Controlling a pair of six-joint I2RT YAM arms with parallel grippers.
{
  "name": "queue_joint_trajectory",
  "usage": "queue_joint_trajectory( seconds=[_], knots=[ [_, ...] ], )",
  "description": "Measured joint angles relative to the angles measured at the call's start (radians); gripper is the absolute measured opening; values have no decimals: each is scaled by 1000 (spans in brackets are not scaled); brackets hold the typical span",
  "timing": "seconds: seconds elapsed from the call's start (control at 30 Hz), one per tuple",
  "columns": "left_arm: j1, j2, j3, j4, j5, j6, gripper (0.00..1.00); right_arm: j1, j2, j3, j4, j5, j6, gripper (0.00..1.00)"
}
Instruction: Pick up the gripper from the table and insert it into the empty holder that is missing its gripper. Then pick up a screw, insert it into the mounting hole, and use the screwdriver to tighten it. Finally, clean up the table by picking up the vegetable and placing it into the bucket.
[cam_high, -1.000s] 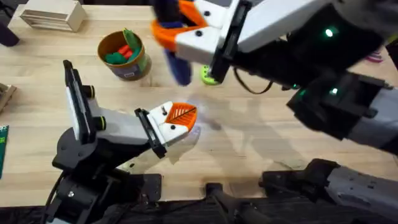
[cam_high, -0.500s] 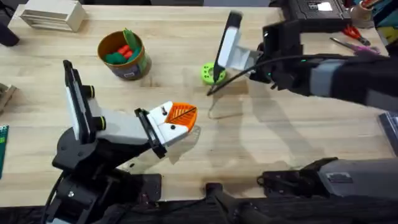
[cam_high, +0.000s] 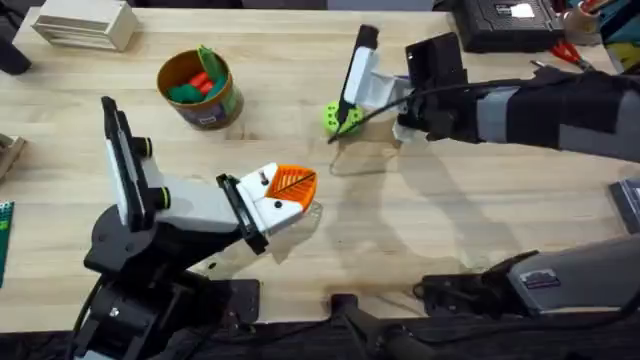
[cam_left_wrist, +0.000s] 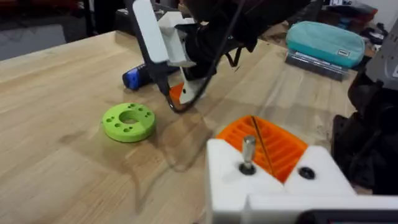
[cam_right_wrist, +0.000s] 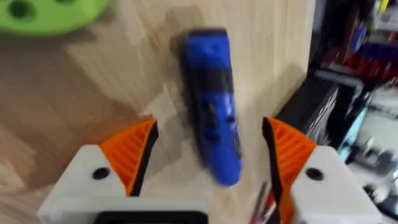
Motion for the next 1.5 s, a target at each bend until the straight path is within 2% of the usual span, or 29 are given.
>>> queue_joint_trajectory(
  seconds=[0.03,0.2,0.23,0.27,0.4,0.43,0.47,0.63,0.73,0.8,0.87,1.0,1.07,1.2,1.3,1.5],
  knots=[
    [0,0,0,0,0,0,4,17,-27,-5,-33,-11,162,984],
    [0,0,0,0,0,0,5,46,-130,-15,-90,-32,362,984],
    [0,0,0,0,0,6,77,49,-163,-15,-103,-34,407,984],
    [0,0,0,0,0,2,219,50,-191,-15,-113,-35,444,984],
    [0,0,0,0,0,3,857,54,-313,-15,-164,-52,612,985],
    [0,0,0,0,0,0,949,54,-342,-15,-177,-67,652,984],
    [0,0,0,0,0,0,976,54,-366,-15,-184,-86,686,985],
    [0,0,0,6,-8,3,986,54,-461,-15,-182,-205,800,987],
    [0,0,-1,47,-26,6,986,54,-481,-15,-182,-248,827,987],
    [0,0,17,19,-57,10,986,55,-481,-15,-184,-267,838,987],
    [0,1,67,-88,-114,12,986,55,-481,-15,-186,-276,845,987],
    [0,71,284,-390,-291,10,987,55,-481,-15,-186,-289,852,987],
    [0,150,435,-566,-397,9,987,55,-481,-15,-186,-291,853,985],
    [0,342,662,-818,-574,6,987,55,-481,-15,-186,-294,856,986],
    [0,514,749,-888,-671,13,987,55,-481,-15,-186,-294,856,986],
    [0,793,771,-929,-748,63,987,55,-481,-15,-186,-294,856,987]
  ],
)
